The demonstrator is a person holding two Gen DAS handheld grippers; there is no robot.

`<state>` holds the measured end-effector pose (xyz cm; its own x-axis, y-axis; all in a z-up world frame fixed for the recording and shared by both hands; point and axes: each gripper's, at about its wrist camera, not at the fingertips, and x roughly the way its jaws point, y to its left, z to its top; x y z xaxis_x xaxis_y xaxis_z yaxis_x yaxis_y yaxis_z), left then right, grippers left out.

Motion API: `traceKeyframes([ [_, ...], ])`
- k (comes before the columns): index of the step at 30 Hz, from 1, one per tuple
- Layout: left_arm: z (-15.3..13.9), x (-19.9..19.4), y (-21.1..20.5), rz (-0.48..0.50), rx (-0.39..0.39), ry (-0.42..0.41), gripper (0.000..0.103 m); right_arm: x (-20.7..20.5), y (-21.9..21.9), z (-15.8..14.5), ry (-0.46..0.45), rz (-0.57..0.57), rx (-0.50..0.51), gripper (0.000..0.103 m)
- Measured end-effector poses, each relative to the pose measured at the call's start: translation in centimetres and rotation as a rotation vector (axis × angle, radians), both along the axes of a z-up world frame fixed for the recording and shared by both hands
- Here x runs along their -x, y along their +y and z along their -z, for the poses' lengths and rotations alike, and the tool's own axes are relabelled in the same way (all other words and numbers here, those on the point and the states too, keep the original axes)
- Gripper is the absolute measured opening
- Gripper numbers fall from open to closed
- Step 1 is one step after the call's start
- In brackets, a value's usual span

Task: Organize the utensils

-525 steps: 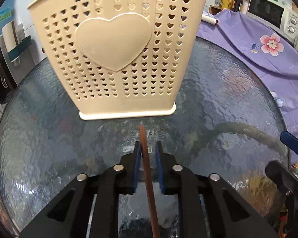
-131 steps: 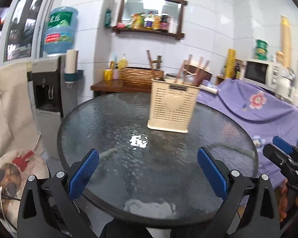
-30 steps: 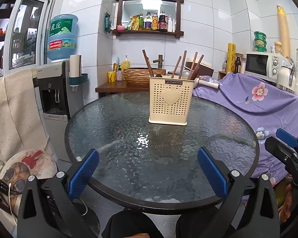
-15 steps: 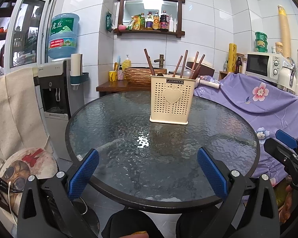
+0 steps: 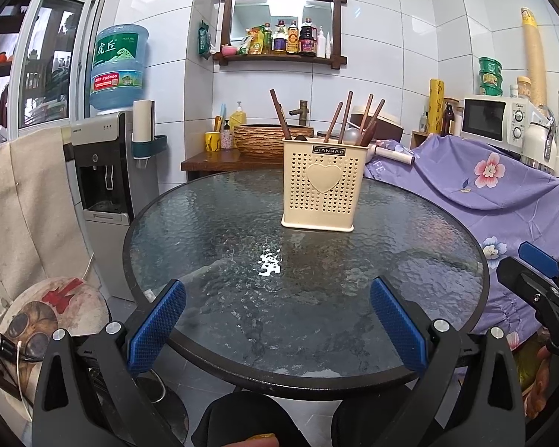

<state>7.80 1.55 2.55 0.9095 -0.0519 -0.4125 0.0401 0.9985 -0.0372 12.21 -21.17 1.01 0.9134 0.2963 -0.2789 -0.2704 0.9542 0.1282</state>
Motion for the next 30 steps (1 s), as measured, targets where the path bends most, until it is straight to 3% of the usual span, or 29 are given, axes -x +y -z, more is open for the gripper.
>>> traceKeyframes([
  [30,0.14,-0.32,-0.29,0.001,-0.005,0.009,0.097,-0.07,0.02,0.15,0.005,-0.001,-0.004,0.097],
])
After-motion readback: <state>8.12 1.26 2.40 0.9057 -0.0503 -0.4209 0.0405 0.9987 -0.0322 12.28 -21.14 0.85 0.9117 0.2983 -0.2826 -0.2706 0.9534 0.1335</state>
